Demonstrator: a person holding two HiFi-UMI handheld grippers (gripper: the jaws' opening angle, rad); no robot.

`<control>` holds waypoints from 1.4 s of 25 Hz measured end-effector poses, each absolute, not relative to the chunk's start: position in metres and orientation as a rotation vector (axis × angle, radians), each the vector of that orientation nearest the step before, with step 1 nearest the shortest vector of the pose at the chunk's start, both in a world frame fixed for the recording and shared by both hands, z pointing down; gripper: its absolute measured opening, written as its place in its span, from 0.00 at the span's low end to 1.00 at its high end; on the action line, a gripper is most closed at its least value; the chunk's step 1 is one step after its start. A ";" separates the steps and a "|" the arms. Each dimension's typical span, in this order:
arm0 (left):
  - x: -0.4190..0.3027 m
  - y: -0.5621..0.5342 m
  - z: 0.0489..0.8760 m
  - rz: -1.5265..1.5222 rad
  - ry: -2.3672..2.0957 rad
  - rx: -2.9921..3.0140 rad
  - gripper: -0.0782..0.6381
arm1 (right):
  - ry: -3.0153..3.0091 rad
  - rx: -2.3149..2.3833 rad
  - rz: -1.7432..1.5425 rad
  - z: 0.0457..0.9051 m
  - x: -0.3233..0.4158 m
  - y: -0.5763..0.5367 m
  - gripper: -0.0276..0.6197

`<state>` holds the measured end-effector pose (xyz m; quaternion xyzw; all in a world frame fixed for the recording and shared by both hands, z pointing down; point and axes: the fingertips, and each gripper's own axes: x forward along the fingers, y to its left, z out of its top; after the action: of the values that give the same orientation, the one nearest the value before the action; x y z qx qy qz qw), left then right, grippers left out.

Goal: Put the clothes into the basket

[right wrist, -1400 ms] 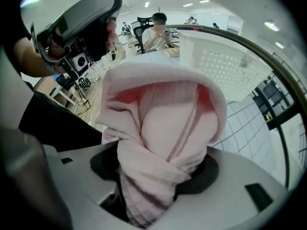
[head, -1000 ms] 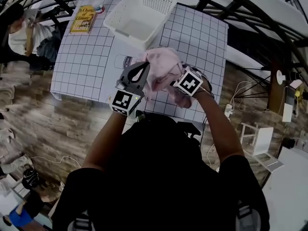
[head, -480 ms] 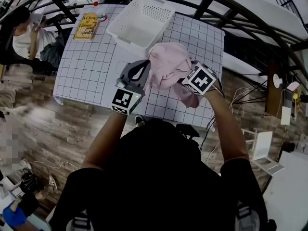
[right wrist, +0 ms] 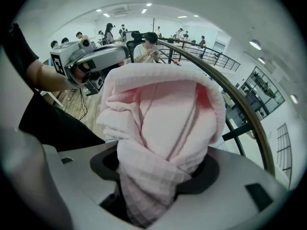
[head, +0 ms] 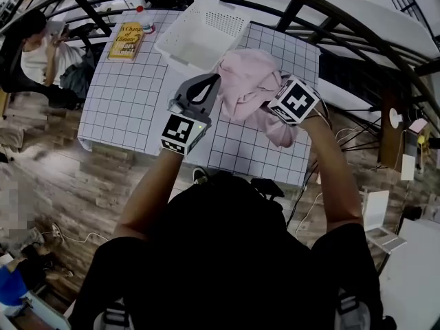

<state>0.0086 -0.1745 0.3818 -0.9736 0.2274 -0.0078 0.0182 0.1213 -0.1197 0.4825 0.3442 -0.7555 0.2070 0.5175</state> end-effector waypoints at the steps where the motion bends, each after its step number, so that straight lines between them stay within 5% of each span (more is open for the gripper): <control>1: 0.011 -0.175 0.378 -0.020 0.701 -3.022 0.11 | -1.810 0.826 0.491 0.479 0.123 -0.122 0.52; 35: 0.076 -0.263 0.298 0.044 0.759 -2.874 0.11 | -1.799 0.809 0.201 0.383 0.158 -0.260 0.52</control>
<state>0.0758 -0.2627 0.2978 -0.9633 0.2544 0.0147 0.0840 0.1580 -0.2603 0.3833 0.3414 -0.7591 0.0847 0.5478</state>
